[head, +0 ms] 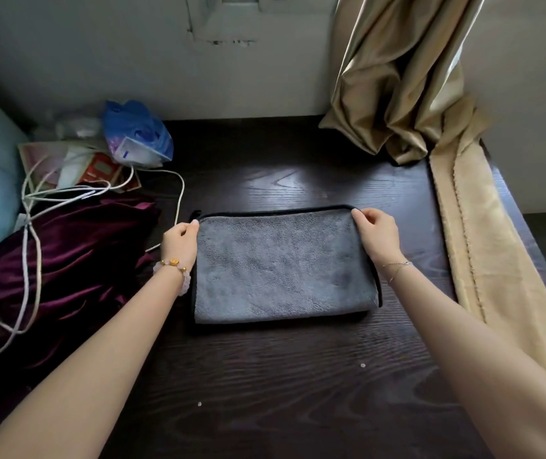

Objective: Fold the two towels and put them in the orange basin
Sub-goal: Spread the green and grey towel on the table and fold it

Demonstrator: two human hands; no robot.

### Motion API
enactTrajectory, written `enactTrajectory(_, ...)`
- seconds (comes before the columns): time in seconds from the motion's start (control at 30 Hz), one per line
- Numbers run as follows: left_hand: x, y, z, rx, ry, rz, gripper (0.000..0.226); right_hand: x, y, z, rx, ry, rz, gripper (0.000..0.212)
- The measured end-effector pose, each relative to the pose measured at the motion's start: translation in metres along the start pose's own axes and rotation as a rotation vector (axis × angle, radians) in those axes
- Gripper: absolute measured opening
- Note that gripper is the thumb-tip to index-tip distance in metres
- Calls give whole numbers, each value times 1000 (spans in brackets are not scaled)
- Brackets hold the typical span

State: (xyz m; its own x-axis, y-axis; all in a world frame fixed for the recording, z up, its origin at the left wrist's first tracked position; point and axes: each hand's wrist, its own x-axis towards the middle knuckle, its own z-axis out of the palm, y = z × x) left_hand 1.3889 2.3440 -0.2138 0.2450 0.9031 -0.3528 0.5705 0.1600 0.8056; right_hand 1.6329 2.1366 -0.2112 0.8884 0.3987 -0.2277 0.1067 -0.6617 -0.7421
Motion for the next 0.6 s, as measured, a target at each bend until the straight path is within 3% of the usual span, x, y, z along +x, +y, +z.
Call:
enactTrajectory(0.13, 2, 0, 2, 81, 27, 10, 34, 2, 0, 3, -64, 6, 28, 28)
enactTrajectory(0.23, 2, -1, 1, 111, 6, 34, 24, -1, -1, 6, -135, -21, 45, 30)
enactTrajectory(0.6, -48, -44, -29, 14, -164, -20, 25, -62, 28, -14, -27, 10, 61, 33)
